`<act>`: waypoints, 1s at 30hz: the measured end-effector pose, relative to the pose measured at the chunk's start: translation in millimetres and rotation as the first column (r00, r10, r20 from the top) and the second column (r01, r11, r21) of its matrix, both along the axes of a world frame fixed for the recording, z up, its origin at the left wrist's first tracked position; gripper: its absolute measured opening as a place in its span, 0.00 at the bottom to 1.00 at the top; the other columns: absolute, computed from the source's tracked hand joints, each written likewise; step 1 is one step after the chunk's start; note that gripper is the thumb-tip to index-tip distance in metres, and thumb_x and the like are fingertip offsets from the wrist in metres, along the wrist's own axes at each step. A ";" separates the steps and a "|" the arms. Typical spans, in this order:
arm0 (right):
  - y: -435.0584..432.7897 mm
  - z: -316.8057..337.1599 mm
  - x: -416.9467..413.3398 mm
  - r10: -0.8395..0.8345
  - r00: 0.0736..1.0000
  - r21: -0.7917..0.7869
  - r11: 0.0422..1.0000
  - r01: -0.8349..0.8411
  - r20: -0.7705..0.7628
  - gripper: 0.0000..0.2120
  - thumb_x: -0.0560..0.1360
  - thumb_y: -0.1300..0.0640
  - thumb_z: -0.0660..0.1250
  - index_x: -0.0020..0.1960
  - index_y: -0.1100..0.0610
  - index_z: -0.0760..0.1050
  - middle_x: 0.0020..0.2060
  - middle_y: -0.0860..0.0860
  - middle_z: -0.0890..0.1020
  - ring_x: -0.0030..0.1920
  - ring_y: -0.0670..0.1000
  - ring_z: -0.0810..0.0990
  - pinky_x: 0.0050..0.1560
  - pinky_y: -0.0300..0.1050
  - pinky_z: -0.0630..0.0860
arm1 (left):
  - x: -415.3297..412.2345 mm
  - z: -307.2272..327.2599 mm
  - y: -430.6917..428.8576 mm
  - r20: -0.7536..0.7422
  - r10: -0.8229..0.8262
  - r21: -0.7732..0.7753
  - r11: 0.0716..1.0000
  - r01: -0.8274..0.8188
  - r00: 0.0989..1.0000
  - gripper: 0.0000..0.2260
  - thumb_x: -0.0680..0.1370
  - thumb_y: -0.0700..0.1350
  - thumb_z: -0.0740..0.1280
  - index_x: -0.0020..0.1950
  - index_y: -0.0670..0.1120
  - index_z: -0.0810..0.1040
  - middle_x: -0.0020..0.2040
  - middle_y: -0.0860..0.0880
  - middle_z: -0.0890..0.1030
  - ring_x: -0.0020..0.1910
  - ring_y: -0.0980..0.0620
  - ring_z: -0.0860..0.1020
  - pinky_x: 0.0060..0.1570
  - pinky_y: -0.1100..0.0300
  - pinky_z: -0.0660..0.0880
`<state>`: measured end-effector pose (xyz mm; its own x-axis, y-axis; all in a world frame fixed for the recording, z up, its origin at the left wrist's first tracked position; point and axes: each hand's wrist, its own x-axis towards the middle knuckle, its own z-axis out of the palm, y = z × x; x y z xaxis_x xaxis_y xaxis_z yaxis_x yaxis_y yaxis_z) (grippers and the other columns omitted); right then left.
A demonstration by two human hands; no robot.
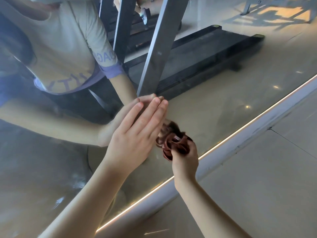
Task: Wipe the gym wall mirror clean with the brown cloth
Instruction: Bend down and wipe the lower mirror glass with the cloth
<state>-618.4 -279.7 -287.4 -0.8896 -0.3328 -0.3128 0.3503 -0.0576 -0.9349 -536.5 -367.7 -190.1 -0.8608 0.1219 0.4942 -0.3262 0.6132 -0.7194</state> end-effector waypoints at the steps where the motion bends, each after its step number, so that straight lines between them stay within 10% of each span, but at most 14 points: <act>1: 0.1 -1.2 -1.4 -0.006 0.998 0.018 1.000 0.005 0.058 0.19 0.73 0.67 0.69 0.46 0.41 0.74 0.54 0.51 0.81 0.55 0.52 0.79 0.57 0.44 0.76 | 1.7 5.6 2.8 0.004 -0.002 0.000 1.000 0.002 1.000 0.21 0.84 0.38 0.47 0.75 0.36 0.66 0.76 0.44 0.64 0.74 0.47 0.63 0.78 0.53 0.46; 9: 2.7 5.0 20.2 0.122 0.961 0.000 0.992 -0.126 -0.247 0.16 0.68 0.66 0.74 0.51 0.50 0.76 0.52 0.53 0.78 0.49 0.41 0.78 0.52 0.32 0.75 | 19.1 23.2 -6.7 0.004 -0.056 0.184 0.981 0.054 0.998 0.25 0.85 0.42 0.48 0.82 0.41 0.48 0.81 0.43 0.49 0.81 0.47 0.45 0.78 0.48 0.47; 14: 0.2 4.9 10.4 -0.050 0.995 -0.073 0.996 0.044 -0.090 0.19 0.71 0.68 0.71 0.56 0.50 0.73 0.54 0.48 0.79 0.57 0.50 0.79 0.57 0.39 0.76 | 19.0 13.9 -9.5 -0.049 -0.034 0.183 0.982 0.043 0.998 0.26 0.82 0.40 0.54 0.80 0.37 0.55 0.81 0.39 0.57 0.78 0.41 0.57 0.77 0.46 0.51; 19: 0.6 20.8 -5.7 -0.068 0.908 -0.087 0.996 0.035 -0.413 0.22 0.69 0.69 0.72 0.62 0.62 0.73 0.57 0.57 0.78 0.57 0.52 0.79 0.60 0.44 0.76 | 22.7 11.6 -12.3 -0.025 -0.039 0.058 0.997 0.041 0.999 0.26 0.82 0.43 0.56 0.79 0.37 0.58 0.79 0.41 0.60 0.78 0.44 0.56 0.77 0.49 0.51; 24: 1.2 33.3 -17.3 -0.132 0.858 -0.062 0.991 0.116 -0.497 0.25 0.72 0.69 0.69 0.68 0.62 0.70 0.61 0.52 0.74 0.61 0.50 0.75 0.62 0.31 0.69 | 19.4 7.9 -5.7 -0.065 0.003 0.330 0.944 0.019 0.998 0.25 0.83 0.40 0.54 0.81 0.40 0.54 0.79 0.38 0.60 0.77 0.35 0.61 0.74 0.38 0.57; 27: 8.9 29.9 -6.2 -0.024 0.681 -0.061 0.998 -0.030 -0.732 0.21 0.67 0.73 0.67 0.59 0.64 0.77 0.56 0.52 0.72 0.58 0.53 0.75 0.62 0.35 0.70 | 22.4 11.8 -9.9 -0.043 0.004 0.186 0.982 0.004 0.999 0.27 0.82 0.41 0.57 0.80 0.38 0.57 0.79 0.39 0.60 0.79 0.40 0.58 0.77 0.43 0.52; 30: 0.9 34.0 -42.0 -0.138 0.707 -0.087 0.990 0.108 -0.694 0.18 0.69 0.70 0.66 0.59 0.65 0.78 0.57 0.51 0.70 0.58 0.51 0.74 0.62 0.33 0.70 | 20.8 18.0 -10.0 -0.031 -0.015 0.025 1.000 0.016 0.999 0.26 0.81 0.44 0.56 0.77 0.34 0.60 0.76 0.44 0.62 0.76 0.47 0.55 0.76 0.51 0.49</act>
<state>-660.5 -278.8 -253.4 -0.8834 -0.2025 0.4226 -0.4123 -0.0931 -0.9063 -515.8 -377.7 -172.1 -0.8433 0.1226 0.5233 -0.3380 0.6361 -0.6937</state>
